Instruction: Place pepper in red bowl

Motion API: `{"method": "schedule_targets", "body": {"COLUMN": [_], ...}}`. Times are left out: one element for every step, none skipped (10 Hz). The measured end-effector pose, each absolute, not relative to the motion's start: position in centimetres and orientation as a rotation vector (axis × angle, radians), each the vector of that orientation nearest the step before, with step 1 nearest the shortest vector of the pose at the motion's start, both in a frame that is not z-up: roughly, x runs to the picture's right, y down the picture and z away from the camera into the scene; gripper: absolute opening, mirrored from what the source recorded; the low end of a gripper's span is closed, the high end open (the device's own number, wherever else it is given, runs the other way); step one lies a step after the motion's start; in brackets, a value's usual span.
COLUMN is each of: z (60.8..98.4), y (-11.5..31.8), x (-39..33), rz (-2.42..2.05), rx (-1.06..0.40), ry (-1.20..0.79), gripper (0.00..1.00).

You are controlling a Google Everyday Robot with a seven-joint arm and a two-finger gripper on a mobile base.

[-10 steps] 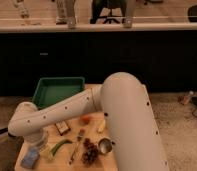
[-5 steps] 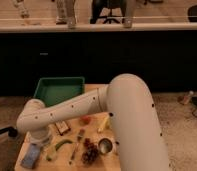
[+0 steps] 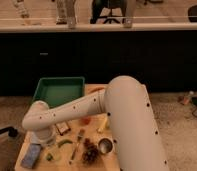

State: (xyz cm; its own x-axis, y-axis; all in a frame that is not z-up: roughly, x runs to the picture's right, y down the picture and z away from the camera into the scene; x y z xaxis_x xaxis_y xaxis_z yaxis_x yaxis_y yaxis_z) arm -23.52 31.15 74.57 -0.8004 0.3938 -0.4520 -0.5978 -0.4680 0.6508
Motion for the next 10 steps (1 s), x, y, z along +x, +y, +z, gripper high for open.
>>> {"method": "schedule_targets", "body": {"z": [74.7, 74.7, 74.8, 75.0, 75.1, 75.3, 75.5, 75.8, 76.0, 76.3], "y": [31.4, 31.4, 31.5, 31.5, 31.4, 31.4, 31.4, 31.5, 31.6, 31.6], "x": [-23.5, -23.6, -23.5, -23.4, -23.3, -23.5, -23.6, -23.5, -23.5, -23.6], "rz": [2.261, 2.268, 2.276, 2.287, 2.292, 2.282, 2.278, 2.27, 2.263, 2.256], "rx": [-0.332, -0.355, -0.378, -0.401, -0.407, -0.414, -0.421, -0.421, -0.42, -0.421], "ry": [1.111, 1.077, 1.049, 1.018, 1.014, 1.018, 1.022, 1.029, 1.033, 1.037], "gripper": [0.8, 0.8, 0.8, 0.8, 0.8, 0.8, 0.8, 0.8, 0.8, 0.8]}}
